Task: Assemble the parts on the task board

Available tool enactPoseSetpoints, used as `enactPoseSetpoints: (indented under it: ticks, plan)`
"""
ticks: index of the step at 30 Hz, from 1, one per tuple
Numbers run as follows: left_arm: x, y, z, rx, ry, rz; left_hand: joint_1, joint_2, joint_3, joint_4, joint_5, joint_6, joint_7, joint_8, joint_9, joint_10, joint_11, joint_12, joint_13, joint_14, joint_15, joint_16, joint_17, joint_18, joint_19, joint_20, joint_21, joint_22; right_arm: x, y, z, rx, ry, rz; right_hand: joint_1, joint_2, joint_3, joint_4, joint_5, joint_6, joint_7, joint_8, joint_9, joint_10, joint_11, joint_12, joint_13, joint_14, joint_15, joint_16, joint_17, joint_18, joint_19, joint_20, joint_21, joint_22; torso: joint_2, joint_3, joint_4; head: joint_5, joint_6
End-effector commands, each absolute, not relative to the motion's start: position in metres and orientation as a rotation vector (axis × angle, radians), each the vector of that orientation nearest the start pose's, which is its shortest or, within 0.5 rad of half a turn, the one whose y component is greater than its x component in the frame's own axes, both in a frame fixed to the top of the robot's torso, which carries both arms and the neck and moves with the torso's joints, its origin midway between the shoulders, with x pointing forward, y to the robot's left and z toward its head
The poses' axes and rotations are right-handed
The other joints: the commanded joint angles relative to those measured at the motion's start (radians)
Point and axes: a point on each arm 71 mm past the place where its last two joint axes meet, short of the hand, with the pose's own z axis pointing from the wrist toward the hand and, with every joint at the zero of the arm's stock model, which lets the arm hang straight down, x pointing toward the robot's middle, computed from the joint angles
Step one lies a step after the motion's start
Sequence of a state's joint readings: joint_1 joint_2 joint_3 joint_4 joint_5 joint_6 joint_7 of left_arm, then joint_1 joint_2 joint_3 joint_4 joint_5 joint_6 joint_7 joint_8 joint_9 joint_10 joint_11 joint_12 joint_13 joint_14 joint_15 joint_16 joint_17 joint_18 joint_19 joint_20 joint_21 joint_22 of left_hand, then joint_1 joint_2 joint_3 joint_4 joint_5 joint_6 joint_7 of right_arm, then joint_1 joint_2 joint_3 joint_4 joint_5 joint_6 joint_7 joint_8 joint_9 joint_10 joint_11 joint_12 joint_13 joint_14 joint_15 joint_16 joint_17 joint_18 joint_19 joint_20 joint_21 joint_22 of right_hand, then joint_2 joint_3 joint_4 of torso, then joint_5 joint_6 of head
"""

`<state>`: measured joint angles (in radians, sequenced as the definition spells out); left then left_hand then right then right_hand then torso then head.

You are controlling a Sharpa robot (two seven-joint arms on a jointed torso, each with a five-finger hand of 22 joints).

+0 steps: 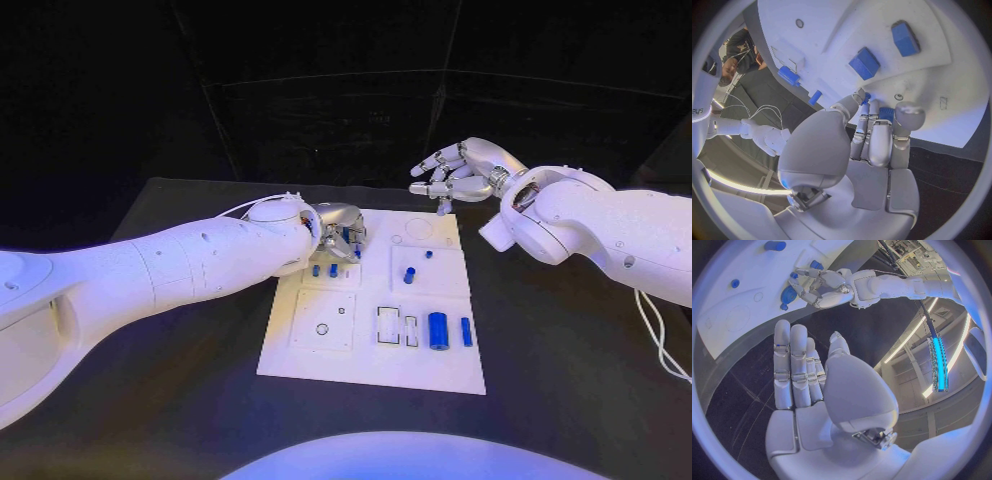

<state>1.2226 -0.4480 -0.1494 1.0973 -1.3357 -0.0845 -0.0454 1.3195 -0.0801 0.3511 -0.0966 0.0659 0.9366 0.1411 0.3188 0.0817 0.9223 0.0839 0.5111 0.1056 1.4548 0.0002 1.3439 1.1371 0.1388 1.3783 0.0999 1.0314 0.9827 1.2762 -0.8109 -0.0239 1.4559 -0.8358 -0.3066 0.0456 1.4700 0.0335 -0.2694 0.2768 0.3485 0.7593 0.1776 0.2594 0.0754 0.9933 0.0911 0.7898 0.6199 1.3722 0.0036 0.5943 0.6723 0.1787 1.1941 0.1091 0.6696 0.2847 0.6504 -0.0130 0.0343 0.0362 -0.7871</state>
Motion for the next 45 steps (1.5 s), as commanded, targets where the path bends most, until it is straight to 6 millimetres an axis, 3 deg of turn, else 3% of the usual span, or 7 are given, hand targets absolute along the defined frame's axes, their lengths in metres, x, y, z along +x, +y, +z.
enactPoseSetpoints:
  ticks: [1, 21, 45]
  plan:
    - [0.533, 0.111, -0.248, 0.276, 1.993, -0.642, -0.007, 0.004, 0.009, 0.000, -0.006, 0.010, -0.003, -0.005, -0.002, 0.012, -0.002, -0.007, -0.004, 0.006, -0.002, 0.004, -0.003, -0.016, 0.004, 0.000, 0.008, 0.005, 0.513, -0.203, -0.145, 0.340, 1.661, 1.032, -0.005, 0.008, -0.008, -0.001, 0.003, -0.005, 0.001, 0.007, 0.000, -0.006, -0.001, 0.006, -0.002, 0.008, 0.003, -0.005, 0.001, 0.005, 0.005, -0.001, -0.006, -0.001, 0.000, -0.0004, -0.0001, -0.001, 0.000]
    - [0.536, 0.108, -0.247, 0.264, 1.934, -0.665, 0.002, 0.033, 0.090, -0.014, -0.010, 0.085, -0.014, -0.043, -0.008, 0.128, -0.022, -0.057, -0.032, 0.015, -0.019, 0.021, -0.007, -0.027, 0.016, -0.016, 0.077, 0.085, 0.514, -0.201, -0.145, 0.337, 1.662, 1.037, -0.005, 0.009, -0.008, -0.001, 0.004, -0.005, 0.001, 0.008, 0.000, -0.006, -0.001, 0.007, -0.002, 0.008, 0.002, -0.005, 0.002, 0.005, 0.005, -0.001, -0.007, -0.002, -0.001, 0.0003, -0.0011, 0.001, 0.003]
    - [0.529, 0.136, -0.223, 0.138, 1.828, -0.758, -0.007, 0.022, 0.121, -0.027, -0.011, 0.100, -0.002, -0.076, -0.011, 0.150, -0.015, -0.106, -0.038, 0.022, -0.014, 0.027, -0.008, -0.034, 0.025, -0.013, 0.108, 0.121, 0.514, -0.204, -0.146, 0.339, 1.662, 1.032, -0.005, 0.009, -0.008, -0.001, 0.004, -0.005, 0.001, 0.008, 0.000, -0.006, -0.001, 0.007, -0.002, 0.008, 0.002, -0.005, 0.002, 0.005, 0.005, -0.001, -0.007, -0.002, -0.001, -0.0010, 0.0031, 0.000, 0.014]
